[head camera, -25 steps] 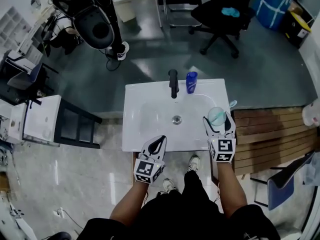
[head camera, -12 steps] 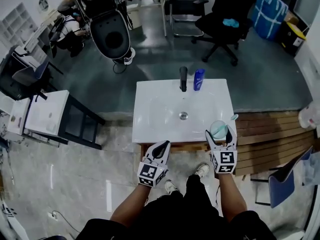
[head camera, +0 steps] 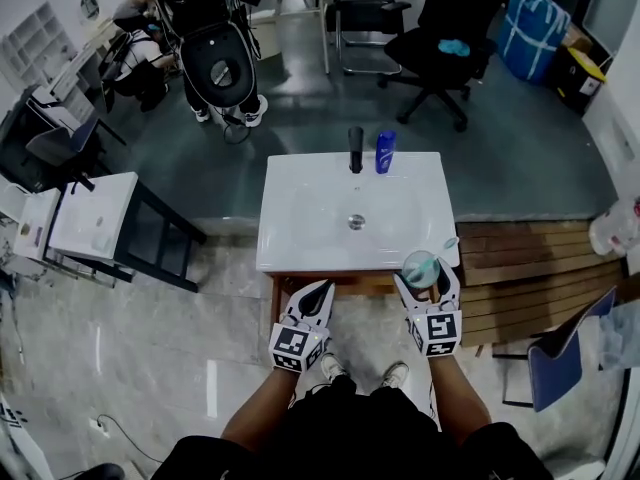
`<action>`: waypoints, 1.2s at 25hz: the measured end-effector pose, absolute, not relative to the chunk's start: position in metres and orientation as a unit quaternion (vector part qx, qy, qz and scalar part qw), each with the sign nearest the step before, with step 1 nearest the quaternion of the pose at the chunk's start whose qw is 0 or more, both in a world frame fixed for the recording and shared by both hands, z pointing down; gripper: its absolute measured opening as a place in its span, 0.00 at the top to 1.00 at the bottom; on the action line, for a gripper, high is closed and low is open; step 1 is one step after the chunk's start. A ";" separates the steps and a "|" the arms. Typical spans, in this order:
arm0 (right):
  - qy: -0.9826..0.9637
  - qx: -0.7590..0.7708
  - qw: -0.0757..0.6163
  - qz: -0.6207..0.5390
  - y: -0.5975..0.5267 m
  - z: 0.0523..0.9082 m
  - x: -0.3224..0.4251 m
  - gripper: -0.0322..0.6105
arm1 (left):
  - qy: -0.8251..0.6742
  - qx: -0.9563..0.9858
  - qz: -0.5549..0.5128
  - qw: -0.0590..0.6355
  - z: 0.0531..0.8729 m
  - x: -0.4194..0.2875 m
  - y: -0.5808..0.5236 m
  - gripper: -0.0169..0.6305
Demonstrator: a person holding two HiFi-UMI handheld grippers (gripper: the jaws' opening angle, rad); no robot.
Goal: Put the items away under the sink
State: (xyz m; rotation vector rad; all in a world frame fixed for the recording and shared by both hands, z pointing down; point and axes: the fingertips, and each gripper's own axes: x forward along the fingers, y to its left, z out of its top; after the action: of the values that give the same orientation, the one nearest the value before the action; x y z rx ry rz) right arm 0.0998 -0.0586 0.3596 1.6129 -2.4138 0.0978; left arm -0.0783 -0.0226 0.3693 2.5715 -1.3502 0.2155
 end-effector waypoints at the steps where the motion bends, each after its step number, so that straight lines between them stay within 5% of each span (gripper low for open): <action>1: -0.827 0.549 0.116 0.033 -0.055 0.358 0.102 0.36 | -0.461 0.877 0.075 0.113 0.368 -0.073 -0.019 0.94; 16: -0.866 0.492 0.075 0.049 0.002 0.358 0.158 0.36 | -0.515 0.846 0.091 0.101 0.368 0.006 0.037 0.94; 30: -0.869 0.485 0.069 0.075 0.021 0.398 0.127 0.36 | -0.537 0.827 0.117 0.113 0.401 -0.023 0.050 0.94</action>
State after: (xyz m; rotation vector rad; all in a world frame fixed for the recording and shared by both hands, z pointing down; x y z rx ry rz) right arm 0.1270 0.0210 0.3976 1.4599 -2.6144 0.2272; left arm -0.0234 0.0499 0.4007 2.4272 -1.5760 0.3445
